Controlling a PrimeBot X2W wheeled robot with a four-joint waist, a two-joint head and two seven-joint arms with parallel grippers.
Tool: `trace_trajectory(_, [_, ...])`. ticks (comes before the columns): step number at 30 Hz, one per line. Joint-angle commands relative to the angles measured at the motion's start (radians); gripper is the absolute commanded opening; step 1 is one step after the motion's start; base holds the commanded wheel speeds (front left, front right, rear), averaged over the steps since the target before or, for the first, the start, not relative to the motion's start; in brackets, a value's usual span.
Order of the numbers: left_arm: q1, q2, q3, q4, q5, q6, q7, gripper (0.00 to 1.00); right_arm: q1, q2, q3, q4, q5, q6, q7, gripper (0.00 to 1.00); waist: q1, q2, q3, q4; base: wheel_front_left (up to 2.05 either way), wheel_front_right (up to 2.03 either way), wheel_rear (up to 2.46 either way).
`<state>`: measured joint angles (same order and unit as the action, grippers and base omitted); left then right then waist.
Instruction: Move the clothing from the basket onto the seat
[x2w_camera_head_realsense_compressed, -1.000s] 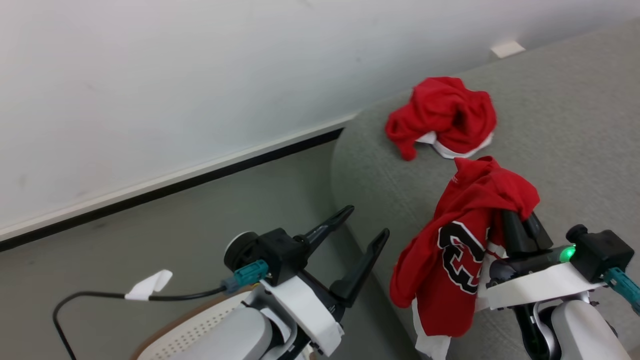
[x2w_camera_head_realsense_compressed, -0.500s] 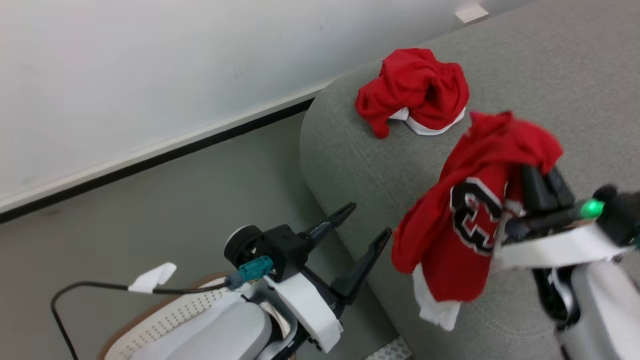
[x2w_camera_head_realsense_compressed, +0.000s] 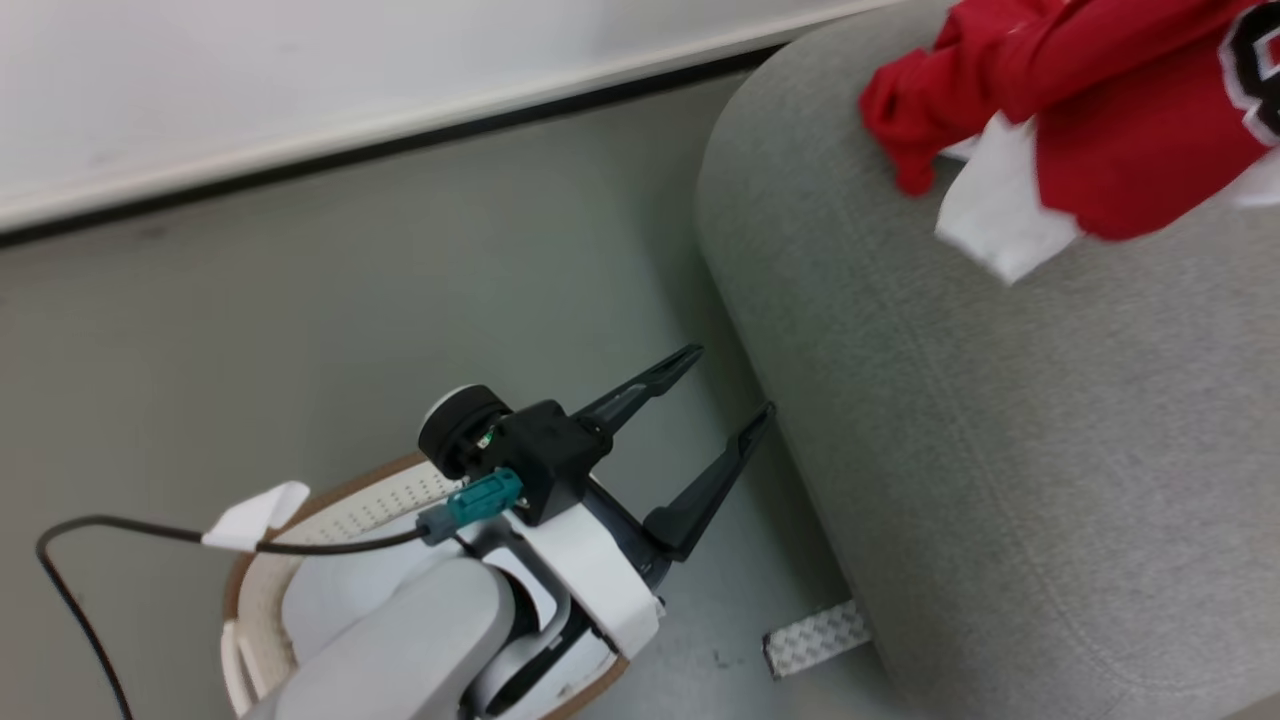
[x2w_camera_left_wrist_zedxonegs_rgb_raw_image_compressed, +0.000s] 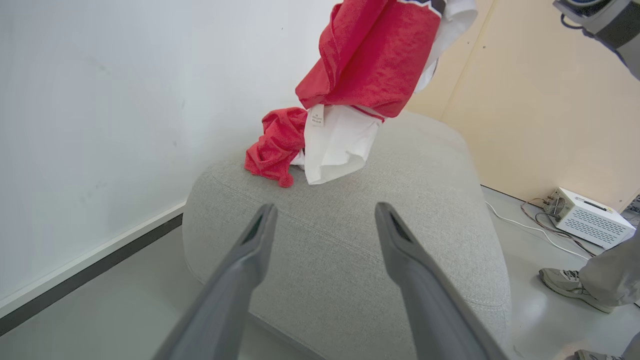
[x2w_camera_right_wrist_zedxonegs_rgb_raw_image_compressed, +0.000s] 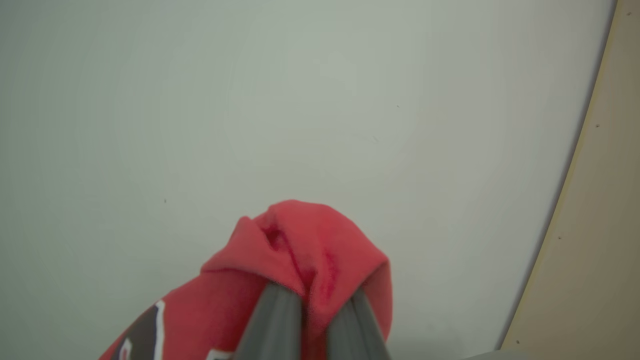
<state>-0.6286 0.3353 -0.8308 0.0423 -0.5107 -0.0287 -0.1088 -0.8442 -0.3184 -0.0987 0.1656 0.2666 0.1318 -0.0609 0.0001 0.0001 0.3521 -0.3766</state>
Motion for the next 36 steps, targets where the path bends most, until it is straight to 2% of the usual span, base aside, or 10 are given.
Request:
trace_trajectory(1, [-0.016, 0.011, 0.004, -0.012, 0.012, 0.001, 0.003, 1.0, -0.028, -0.007, -0.048, 0.008, -0.026, -0.002, 0.018, 0.0, -0.0001, -0.0001, 0.08, 0.062, 0.0, 0.0, 0.0])
trace_trajectory(8, [-0.048, 0.041, 0.017, -0.042, 0.021, 0.003, 0.016, 1.0, -0.052, -0.036, -0.182, 0.184, -0.128, -0.002, 0.072, 0.0, -0.0001, -0.0001, 0.185, 0.108, 0.0, 0.0, 0.0])
trace_trajectory(13, [-0.067, 0.056, 0.029, -0.057, 0.025, 0.007, 0.024, 1.0, -0.04, -0.062, -0.182, 0.382, -0.206, -0.002, 0.122, 0.0, -0.0001, -0.0001, 0.236, 0.121, 0.0, 0.0, 0.0])
trace_trajectory(18, [-0.072, 0.062, 0.032, -0.049, 0.02, 0.004, 0.016, 1.0, -0.054, -0.096, -0.143, 0.581, -0.234, -0.002, 0.242, 0.0, -0.0001, -0.0001, 0.24, 0.126, 0.0, 0.0, 0.0])
trace_trajectory(19, [-0.071, 0.062, 0.033, -0.047, 0.017, 0.006, 0.012, 1.0, -0.064, -0.099, -0.133, 0.61, -0.225, -0.002, 0.261, 0.05, -0.0001, -0.0001, 0.235, 0.126, 0.0, 0.0, 0.0])
trace_trajectory(22, [-0.059, 0.062, 0.035, -0.035, 0.007, 0.01, 0.004, 1.0, -0.083, -0.099, -0.101, 0.668, -0.199, -0.002, 0.292, 0.45, -0.0001, -0.0001, 0.211, 0.121, 0.0, 0.0, 0.0])
trace_trajectory(24, [-0.051, 0.061, 0.036, -0.029, 0.003, 0.012, -0.002, 1.0, -0.094, -0.111, -0.079, 0.694, -0.186, -0.002, 0.294, 1.0, -0.0001, -0.0001, 0.191, 0.115, 0.0, 0.0, 0.0])
trace_trajectory(32, [0.013, 0.044, 0.037, 0.029, -0.032, 0.028, -0.051, 1.0, -0.109, -0.122, 0.075, 0.748, -0.153, -0.002, 0.398, 1.0, -0.0001, -0.0001, 0.017, 0.089, 0.0, 0.0, 0.0])
trace_trajectory(34, [0.079, 0.034, 0.069, 0.065, -0.071, 0.059, -0.094, 1.0, -0.086, -0.181, 0.211, 0.663, -0.092, -0.002, 0.429, 1.0, -0.0001, -0.0001, -0.121, 0.089, 0.0, 0.0, 0.0])
trace_trajectory(36, [0.118, 0.04, 0.095, 0.071, -0.099, 0.082, -0.113, 1.0, -0.072, -0.218, 0.273, 0.564, -0.046, -0.002, 0.425, 1.0, -0.0001, -0.0001, -0.186, 0.097, 0.0, 0.0, 0.0])
